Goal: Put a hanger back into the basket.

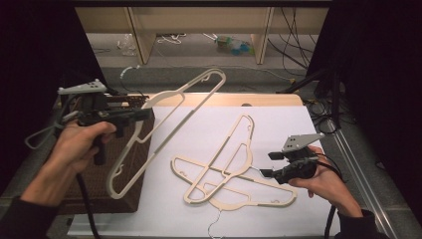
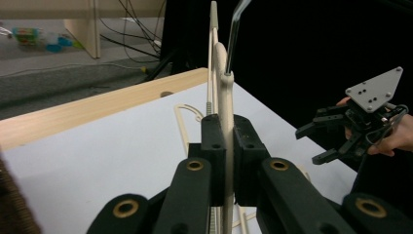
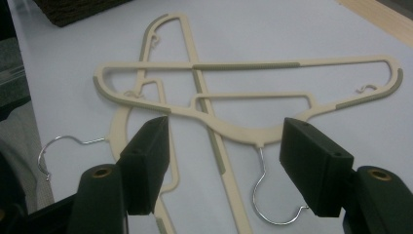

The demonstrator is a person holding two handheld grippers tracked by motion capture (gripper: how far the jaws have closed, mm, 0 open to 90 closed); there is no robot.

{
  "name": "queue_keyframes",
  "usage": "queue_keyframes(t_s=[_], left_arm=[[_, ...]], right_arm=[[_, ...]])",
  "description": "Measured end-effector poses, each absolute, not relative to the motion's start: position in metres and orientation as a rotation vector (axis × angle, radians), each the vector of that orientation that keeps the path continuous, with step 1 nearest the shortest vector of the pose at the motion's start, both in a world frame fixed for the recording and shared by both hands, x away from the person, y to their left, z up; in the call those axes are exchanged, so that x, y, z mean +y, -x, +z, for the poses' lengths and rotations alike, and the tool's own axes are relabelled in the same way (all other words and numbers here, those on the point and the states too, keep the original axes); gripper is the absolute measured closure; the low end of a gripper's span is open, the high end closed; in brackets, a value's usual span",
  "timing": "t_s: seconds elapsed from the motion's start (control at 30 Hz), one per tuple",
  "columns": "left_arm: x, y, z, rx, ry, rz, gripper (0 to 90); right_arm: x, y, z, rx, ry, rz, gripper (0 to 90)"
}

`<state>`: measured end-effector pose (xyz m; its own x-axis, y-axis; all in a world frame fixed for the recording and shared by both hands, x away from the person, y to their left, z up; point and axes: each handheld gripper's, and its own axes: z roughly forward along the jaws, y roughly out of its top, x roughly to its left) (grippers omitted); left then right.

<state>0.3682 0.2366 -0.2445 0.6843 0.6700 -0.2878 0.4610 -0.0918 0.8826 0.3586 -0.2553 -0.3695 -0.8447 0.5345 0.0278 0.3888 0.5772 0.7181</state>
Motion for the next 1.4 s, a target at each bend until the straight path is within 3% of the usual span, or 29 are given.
queue_keyframes(t_s=[0.37, 0.67, 1.4], left_arm=[[0.326, -0.376, -0.246, 1.009, -1.733, 0.317, 85.8], [0.380, -0.388, -0.272, 1.089, -1.727, 0.354, 85.8], [0.425, -0.406, -0.323, 1.170, -1.779, 0.292, 85.7]], right_arm=[[-0.252, -0.360, -0.372, 2.620, -0.768, 1.119, 36.3], [-0.253, -0.361, -0.373, 2.630, -0.779, 1.118, 35.9], [-0.254, -0.362, -0.374, 2.612, -0.802, 1.106, 28.5]])
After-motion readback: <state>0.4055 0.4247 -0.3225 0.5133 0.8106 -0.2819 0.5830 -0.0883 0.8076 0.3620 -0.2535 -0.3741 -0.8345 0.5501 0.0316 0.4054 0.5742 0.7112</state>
